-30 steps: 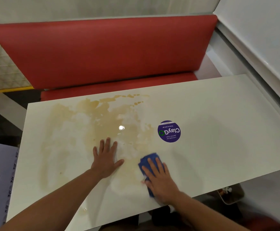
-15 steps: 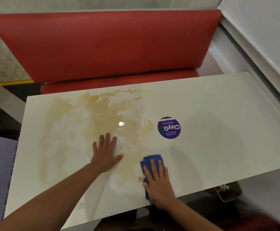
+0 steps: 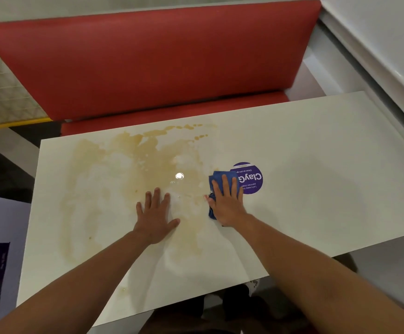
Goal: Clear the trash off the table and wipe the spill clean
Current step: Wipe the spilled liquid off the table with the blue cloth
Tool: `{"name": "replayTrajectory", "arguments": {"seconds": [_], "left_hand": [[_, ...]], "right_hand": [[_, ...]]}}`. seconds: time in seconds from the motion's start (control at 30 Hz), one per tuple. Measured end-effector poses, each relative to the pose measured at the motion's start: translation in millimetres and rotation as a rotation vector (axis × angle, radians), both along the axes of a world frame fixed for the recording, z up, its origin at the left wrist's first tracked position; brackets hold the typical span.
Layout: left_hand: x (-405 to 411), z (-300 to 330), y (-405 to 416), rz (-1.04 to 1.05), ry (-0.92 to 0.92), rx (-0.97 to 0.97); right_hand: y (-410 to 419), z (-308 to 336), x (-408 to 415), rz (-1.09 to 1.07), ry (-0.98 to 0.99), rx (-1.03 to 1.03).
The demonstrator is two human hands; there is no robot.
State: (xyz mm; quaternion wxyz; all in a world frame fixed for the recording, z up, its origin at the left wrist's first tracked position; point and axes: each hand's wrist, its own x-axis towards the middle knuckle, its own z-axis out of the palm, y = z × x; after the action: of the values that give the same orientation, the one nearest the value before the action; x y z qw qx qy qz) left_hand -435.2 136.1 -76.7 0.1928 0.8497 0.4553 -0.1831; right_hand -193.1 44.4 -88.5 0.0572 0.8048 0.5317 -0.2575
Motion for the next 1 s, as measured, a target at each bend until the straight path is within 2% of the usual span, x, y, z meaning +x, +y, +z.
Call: {"name": "replayTrajectory", "arguments": {"seconds": [0.07, 0.17, 0.33, 0.53, 0.63, 0.73, 0.87, 1.0], "left_hand": [[0.5, 1.1, -0.2, -0.002, 0.004, -0.006], [1.5, 1.1, 0.9, -0.005, 0.005, -0.010], [2.6, -1.5, 1.0, -0.006, 0.007, -0.014], [1.1, -1.3, 0.4, -0.017, 0.009, -0.007], [2.0, 0.0, 0.0, -0.023, 0.021, -0.009], [2.7, 1.8, 1.0, -0.019, 0.019, -0.003], [10.2, 3.1, 5.6, -0.002, -0.031, 0.070], [30.2, 4.8, 17.8, -0.027, -0.063, 0.072]], "right_hand": [[-19.2, -6.3, -11.4, 0.033, -0.092, 0.067], [-68.6, -17.0, -35.6, 0.060, -0.099, 0.158], [-107.7, -19.2, -49.0, 0.093, -0.087, 0.132], [-36.7, -19.4, -13.1, 0.056, -0.121, 0.158], [11.3, -8.9, 9.6, 0.010, -0.096, 0.099], [24.7, -10.6, 14.8, 0.015, -0.068, 0.080], [-22.3, -19.0, -9.5, 0.025, -0.126, 0.224], [-101.3, -20.4, -43.4, 0.074, -0.083, 0.232]]}}
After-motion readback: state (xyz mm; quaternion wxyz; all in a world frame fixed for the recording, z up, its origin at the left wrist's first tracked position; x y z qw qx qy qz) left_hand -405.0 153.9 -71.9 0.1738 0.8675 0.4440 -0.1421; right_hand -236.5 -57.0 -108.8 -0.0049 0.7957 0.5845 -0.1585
